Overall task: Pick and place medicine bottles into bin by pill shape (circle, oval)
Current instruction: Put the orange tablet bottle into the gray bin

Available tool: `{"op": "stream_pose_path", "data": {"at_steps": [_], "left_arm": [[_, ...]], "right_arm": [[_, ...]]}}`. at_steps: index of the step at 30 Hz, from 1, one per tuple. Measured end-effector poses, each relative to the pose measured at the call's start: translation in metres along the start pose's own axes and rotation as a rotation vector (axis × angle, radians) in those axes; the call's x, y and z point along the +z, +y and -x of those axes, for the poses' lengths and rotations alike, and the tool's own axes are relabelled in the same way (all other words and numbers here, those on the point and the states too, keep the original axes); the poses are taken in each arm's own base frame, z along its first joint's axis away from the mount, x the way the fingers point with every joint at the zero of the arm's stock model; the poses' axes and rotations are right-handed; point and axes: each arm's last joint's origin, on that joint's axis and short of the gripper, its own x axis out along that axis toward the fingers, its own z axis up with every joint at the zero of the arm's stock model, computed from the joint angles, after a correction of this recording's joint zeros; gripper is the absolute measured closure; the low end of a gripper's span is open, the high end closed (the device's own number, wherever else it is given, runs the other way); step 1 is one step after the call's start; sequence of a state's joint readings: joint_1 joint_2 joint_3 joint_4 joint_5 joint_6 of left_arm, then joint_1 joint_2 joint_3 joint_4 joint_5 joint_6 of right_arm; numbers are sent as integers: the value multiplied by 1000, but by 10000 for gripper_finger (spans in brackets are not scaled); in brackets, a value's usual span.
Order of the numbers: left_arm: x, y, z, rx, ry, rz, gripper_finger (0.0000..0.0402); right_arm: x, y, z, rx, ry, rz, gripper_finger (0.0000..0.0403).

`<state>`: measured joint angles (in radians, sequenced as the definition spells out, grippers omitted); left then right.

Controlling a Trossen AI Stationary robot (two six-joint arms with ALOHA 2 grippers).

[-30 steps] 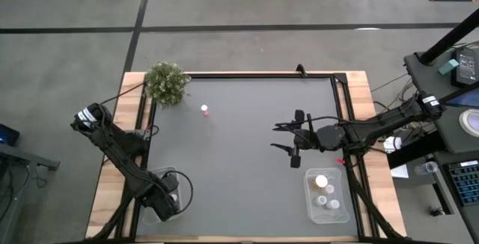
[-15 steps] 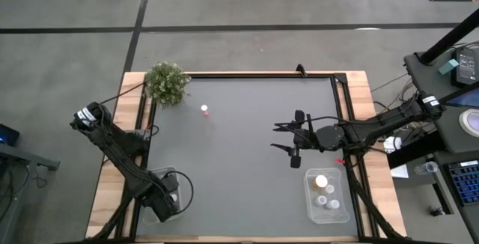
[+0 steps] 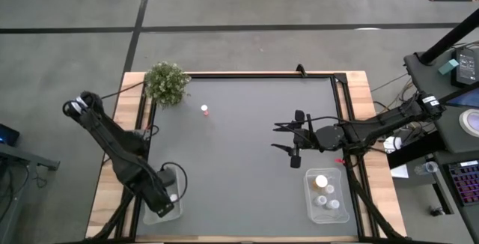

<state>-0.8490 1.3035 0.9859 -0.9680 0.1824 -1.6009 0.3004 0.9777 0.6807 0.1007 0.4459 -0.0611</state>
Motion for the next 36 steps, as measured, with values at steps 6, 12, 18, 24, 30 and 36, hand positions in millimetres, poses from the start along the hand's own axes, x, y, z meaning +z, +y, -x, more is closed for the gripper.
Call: {"op": "stream_pose_path", "data": {"at_steps": [6, 12, 18, 24, 30, 36], "left_arm": [[7, 0, 20, -138, -173, -86, 234], [21, -12, 43, -221, -768, -482, 235], [38, -17, 50, -106, -1079, -852, 235], [72, -6, 34, 80, -1348, -1081, 235], [99, 25, 29, 134, -1488, -1094, 235], [108, 55, 35, 202, -1563, -1005, 235]], "right_arm": [[0, 0, 0, 0, 0, 0, 179], [-6, 3, -6, 2, 32, 10, 179], [-25, 16, -30, 1, 118, -30, 179], [-31, 21, -58, -35, 153, -94, 179], [-15, 12, -88, -97, 193, -139, 179], [3, -13, -125, -172, 260, -114, 179]]}}
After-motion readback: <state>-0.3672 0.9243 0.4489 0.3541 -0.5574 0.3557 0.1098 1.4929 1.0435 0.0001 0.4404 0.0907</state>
